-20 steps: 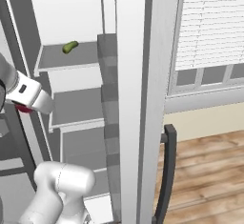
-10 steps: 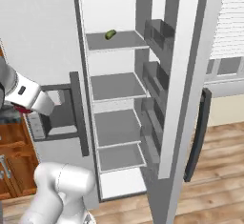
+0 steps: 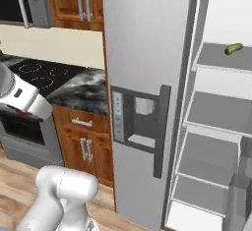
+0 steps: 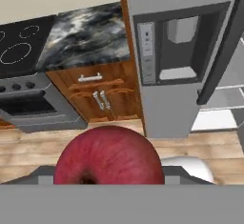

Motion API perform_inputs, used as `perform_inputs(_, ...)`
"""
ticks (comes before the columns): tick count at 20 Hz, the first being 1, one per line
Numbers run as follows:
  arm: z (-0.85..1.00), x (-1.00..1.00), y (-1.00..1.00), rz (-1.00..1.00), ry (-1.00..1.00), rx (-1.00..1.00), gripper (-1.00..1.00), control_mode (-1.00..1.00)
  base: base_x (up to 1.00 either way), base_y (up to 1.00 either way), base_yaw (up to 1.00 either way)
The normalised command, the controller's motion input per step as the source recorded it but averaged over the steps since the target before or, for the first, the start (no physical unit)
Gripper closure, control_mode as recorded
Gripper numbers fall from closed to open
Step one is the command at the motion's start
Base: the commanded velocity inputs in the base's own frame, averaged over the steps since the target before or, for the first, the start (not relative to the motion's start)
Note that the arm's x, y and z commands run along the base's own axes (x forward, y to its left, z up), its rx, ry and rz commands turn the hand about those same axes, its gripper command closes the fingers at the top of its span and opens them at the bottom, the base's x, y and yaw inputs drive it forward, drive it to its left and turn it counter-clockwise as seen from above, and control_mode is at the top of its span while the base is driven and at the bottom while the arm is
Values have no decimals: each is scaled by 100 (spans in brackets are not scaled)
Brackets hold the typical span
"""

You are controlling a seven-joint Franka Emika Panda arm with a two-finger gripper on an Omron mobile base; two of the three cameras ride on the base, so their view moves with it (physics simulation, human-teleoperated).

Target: Pick up the banana and apple from the fridge and place one fruit on each plate on the dining counter.

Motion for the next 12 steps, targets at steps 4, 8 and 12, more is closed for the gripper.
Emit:
perform_inputs(4,0,0,0,0,0,0,100,100,0,3,100)
perform_inputs(8,0,0,0,0,0,0,100,100,0,0,100)
perform_inputs(12,0,0,0,0,0,0,100,100,4,0,100)
